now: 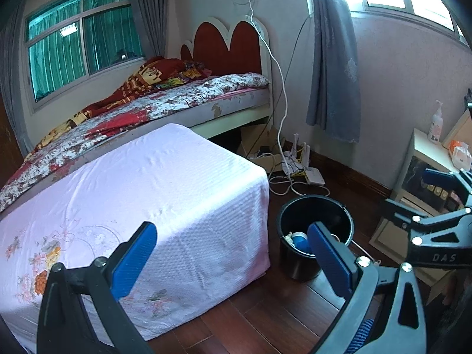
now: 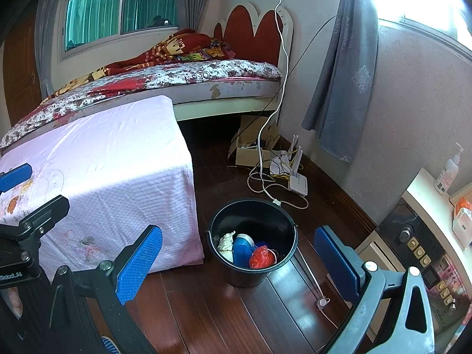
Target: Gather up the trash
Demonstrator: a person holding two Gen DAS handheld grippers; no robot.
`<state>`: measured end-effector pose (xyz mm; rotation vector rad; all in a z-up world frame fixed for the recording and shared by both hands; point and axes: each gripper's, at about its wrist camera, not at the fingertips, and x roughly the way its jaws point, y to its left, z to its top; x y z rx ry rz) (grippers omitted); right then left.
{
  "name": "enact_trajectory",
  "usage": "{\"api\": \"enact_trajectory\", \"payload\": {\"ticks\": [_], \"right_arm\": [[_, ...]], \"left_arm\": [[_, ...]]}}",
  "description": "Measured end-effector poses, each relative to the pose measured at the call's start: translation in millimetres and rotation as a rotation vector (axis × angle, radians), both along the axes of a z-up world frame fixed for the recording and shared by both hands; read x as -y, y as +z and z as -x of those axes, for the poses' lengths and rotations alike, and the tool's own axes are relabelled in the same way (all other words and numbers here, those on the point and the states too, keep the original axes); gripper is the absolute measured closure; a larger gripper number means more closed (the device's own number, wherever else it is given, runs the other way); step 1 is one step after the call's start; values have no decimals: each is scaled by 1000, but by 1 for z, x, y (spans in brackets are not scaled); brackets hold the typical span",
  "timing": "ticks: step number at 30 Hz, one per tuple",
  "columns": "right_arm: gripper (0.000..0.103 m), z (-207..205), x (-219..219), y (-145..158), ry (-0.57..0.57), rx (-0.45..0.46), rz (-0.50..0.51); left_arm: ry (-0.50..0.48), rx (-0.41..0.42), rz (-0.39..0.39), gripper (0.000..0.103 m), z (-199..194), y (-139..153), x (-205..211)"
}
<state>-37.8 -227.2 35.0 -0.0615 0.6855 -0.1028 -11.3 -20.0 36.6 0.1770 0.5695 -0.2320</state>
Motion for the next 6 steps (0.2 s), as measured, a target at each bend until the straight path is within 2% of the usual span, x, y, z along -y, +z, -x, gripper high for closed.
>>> {"api": "enact_trajectory", "payload": {"ticks": [6], "right_arm": [[0, 0, 0, -1, 3, -4, 2]], "left_arm": [[-19, -16, 14, 1, -2, 0, 0]]}}
